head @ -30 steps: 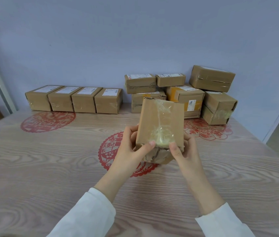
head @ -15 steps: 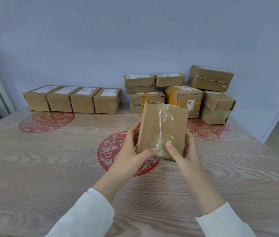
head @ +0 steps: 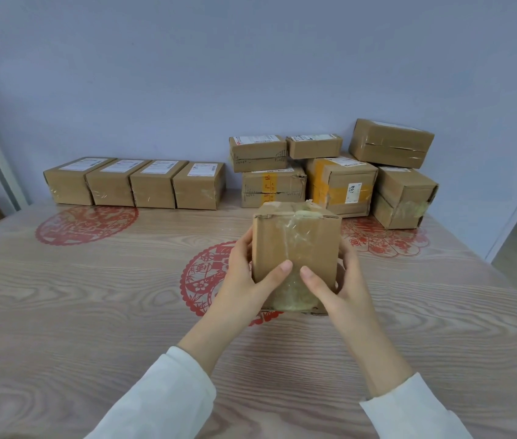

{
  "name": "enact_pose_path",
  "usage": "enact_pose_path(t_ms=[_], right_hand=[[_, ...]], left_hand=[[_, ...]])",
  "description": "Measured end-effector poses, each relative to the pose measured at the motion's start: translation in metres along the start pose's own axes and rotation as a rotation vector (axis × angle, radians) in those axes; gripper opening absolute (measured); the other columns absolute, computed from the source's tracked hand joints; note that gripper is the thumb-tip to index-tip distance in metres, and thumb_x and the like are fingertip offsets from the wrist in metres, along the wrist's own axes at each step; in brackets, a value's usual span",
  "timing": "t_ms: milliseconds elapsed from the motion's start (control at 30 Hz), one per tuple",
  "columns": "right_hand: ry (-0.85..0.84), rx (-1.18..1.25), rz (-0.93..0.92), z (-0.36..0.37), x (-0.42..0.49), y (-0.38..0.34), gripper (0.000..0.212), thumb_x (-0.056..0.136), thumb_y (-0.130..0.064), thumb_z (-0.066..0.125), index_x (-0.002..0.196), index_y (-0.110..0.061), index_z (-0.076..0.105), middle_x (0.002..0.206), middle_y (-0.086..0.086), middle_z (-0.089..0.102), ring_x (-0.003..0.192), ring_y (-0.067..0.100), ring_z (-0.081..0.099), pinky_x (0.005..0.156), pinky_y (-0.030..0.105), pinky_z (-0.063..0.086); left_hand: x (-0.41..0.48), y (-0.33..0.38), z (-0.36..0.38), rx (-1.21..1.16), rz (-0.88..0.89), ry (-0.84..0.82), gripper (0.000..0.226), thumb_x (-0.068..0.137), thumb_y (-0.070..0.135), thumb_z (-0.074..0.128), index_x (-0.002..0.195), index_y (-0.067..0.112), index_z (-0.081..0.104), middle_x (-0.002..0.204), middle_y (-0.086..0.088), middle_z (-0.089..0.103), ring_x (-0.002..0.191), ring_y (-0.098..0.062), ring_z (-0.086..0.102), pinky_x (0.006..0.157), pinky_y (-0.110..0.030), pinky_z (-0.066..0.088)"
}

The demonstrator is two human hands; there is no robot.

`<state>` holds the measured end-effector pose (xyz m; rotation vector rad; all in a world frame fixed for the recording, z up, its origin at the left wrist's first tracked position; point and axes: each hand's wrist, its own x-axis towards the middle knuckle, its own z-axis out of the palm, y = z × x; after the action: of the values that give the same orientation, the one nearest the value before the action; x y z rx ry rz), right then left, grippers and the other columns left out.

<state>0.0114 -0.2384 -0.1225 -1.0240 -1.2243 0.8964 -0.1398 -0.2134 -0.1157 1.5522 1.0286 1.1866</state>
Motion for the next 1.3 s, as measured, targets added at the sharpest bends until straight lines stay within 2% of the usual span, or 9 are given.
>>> enact_pose_path(t_ms=[167, 433, 533, 700, 833, 1000, 1167, 1233, 1300], right_hand=[[0.025, -0.041, 0.004, -0.001, 0.002, 0.006, 0.076, 0.076, -0.044, 0.07, 0.141, -0.029, 0.034, 0.138, -0.001, 0.046, 0.124, 0.009, 0.049, 0.092, 0.021, 0.051], [0.001, -0.087, -0.049, -0.004, 0.002, 0.005, 0.081, 0.07, -0.042, 0.072, 0.141, -0.032, 0.033, 0.139, 0.0, 0.046, 0.128, 0.009, 0.047, 0.1, 0.036, 0.049], [0.006, -0.026, -0.041, -0.002, 0.002, 0.002, 0.07, 0.07, -0.045, 0.076, 0.128, -0.041, 0.037, 0.134, -0.003, 0.049, 0.122, 0.002, 0.05, 0.093, 0.026, 0.051], [0.029, 0.084, -0.036, -0.003, 0.001, 0.002, 0.053, 0.069, -0.025, 0.065, 0.118, -0.027, 0.044, 0.118, -0.007, 0.058, 0.095, -0.009, 0.062, 0.072, 0.012, 0.051], [-0.01, 0.097, -0.035, -0.004, -0.001, 0.005, 0.052, 0.07, -0.022, 0.066, 0.117, -0.028, 0.044, 0.123, -0.001, 0.058, 0.103, -0.002, 0.061, 0.073, 0.014, 0.051], [-0.008, 0.119, -0.032, -0.003, -0.002, 0.004, 0.05, 0.069, -0.021, 0.065, 0.114, -0.027, 0.043, 0.12, -0.003, 0.058, 0.096, -0.007, 0.062, 0.071, 0.012, 0.051], [0.06, 0.106, -0.018, 0.0, 0.0, 0.011, 0.043, 0.075, -0.033, 0.067, 0.11, -0.028, 0.042, 0.117, -0.006, 0.057, 0.106, 0.001, 0.059, 0.088, 0.023, 0.052], [0.056, 0.099, -0.005, 0.0, 0.0, 0.012, 0.045, 0.071, -0.031, 0.064, 0.11, -0.029, 0.042, 0.117, -0.007, 0.056, 0.104, 0.0, 0.059, 0.087, 0.025, 0.052], [0.044, 0.109, -0.005, -0.001, 0.0, 0.01, 0.05, 0.073, -0.03, 0.071, 0.112, -0.034, 0.041, 0.118, -0.012, 0.054, 0.102, -0.005, 0.058, 0.083, 0.021, 0.052]], left_hand=[[0.0, -0.004, -0.001, 0.023, -0.002, -0.052, 0.09, 0.069, 0.046, 0.067, 0.145, 0.027, 0.022, 0.14, 0.004, 0.042, 0.124, -0.009, 0.049, 0.097, -0.026, 0.05], [0.001, 0.0, 0.0, -0.068, -0.006, -0.017, 0.081, 0.072, 0.041, 0.064, 0.142, 0.022, 0.029, 0.129, 0.008, 0.053, 0.105, 0.009, 0.057, 0.079, -0.01, 0.049], [0.0, -0.004, 0.0, -0.061, -0.003, -0.054, 0.082, 0.074, 0.038, 0.064, 0.144, 0.022, 0.024, 0.134, 0.006, 0.051, 0.115, 0.003, 0.054, 0.085, -0.013, 0.049], [-0.001, -0.004, 0.001, -0.037, 0.032, -0.043, 0.08, 0.071, 0.04, 0.065, 0.138, 0.033, 0.023, 0.136, 0.01, 0.047, 0.119, 0.004, 0.05, 0.086, -0.011, 0.047], [-0.002, 0.002, 0.002, -0.106, 0.019, -0.013, 0.071, 0.069, 0.045, 0.059, 0.131, 0.034, 0.027, 0.126, 0.021, 0.047, 0.103, 0.021, 0.051, 0.08, -0.007, 0.047], [-0.001, 0.002, 0.0, -0.133, -0.003, -0.017, 0.079, 0.068, 0.046, 0.065, 0.137, 0.026, 0.033, 0.129, 0.008, 0.054, 0.117, -0.004, 0.055, 0.097, -0.029, 0.05], [-0.004, 0.001, 0.0, -0.121, -0.005, -0.038, 0.059, 0.076, 0.033, 0.068, 0.125, 0.034, 0.036, 0.126, 0.013, 0.052, 0.113, 0.002, 0.055, 0.088, -0.019, 0.051], [-0.004, 0.001, 0.0, -0.128, -0.003, -0.038, 0.054, 0.081, 0.022, 0.067, 0.122, 0.035, 0.034, 0.124, 0.018, 0.05, 0.109, 0.009, 0.053, 0.082, -0.014, 0.05], [-0.005, 0.002, 0.001, -0.141, 0.009, -0.039, 0.062, 0.076, 0.03, 0.068, 0.126, 0.034, 0.032, 0.125, 0.021, 0.047, 0.109, 0.013, 0.052, 0.083, -0.013, 0.05]])
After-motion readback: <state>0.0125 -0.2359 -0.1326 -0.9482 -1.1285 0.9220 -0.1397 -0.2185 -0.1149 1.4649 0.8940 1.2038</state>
